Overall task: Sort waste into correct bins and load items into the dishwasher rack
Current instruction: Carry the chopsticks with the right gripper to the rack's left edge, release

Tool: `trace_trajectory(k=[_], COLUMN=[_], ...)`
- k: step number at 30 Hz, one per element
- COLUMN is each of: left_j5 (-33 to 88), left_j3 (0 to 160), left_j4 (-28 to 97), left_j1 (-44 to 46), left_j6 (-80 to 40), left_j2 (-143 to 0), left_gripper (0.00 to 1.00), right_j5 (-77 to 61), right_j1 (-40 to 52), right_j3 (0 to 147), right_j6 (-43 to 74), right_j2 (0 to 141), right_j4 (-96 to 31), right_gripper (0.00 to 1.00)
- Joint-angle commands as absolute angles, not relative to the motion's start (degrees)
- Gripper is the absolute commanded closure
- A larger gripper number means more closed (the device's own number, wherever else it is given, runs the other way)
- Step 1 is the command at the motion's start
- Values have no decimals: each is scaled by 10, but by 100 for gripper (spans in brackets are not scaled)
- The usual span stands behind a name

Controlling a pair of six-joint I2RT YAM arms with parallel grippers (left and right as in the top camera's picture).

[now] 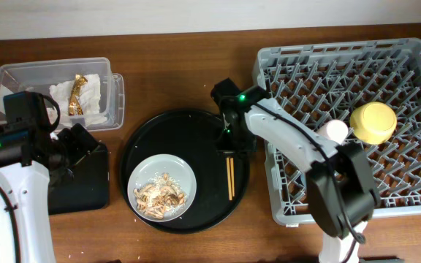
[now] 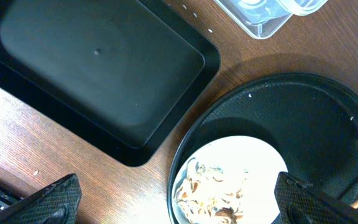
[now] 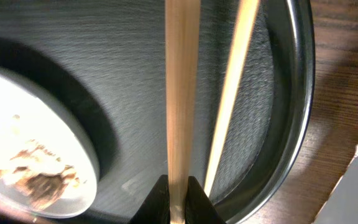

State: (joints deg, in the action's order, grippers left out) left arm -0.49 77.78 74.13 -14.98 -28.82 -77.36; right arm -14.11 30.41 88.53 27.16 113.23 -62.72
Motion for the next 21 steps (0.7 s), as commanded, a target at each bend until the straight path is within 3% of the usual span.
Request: trace_trajectory(k=[1, 7, 11, 15, 21], left_j5=[-9, -9, -9, -9, -9], left_j3=[777, 777, 777, 777, 777], left_j4=[741, 741, 741, 741, 741], left_j1=[-152, -152, -152, -152, -152], left_j6=[-295, -295, -295, -295, -295], left_j2=[-775, -775, -775, -775, -775], left_gripper=[1, 1, 1, 1, 1], right_j5=[-159, -136, -57, -53, -99], right_j1=[304, 268, 171, 83, 57], right_j3=[885, 950, 1085, 1114, 1089], right_j6=[258, 219, 161, 6, -6], right_j2=[1114, 1100, 1096, 1100, 1109], right_j4=[-629, -682, -798, -783, -731], right_gripper=[96, 96, 96, 96, 96])
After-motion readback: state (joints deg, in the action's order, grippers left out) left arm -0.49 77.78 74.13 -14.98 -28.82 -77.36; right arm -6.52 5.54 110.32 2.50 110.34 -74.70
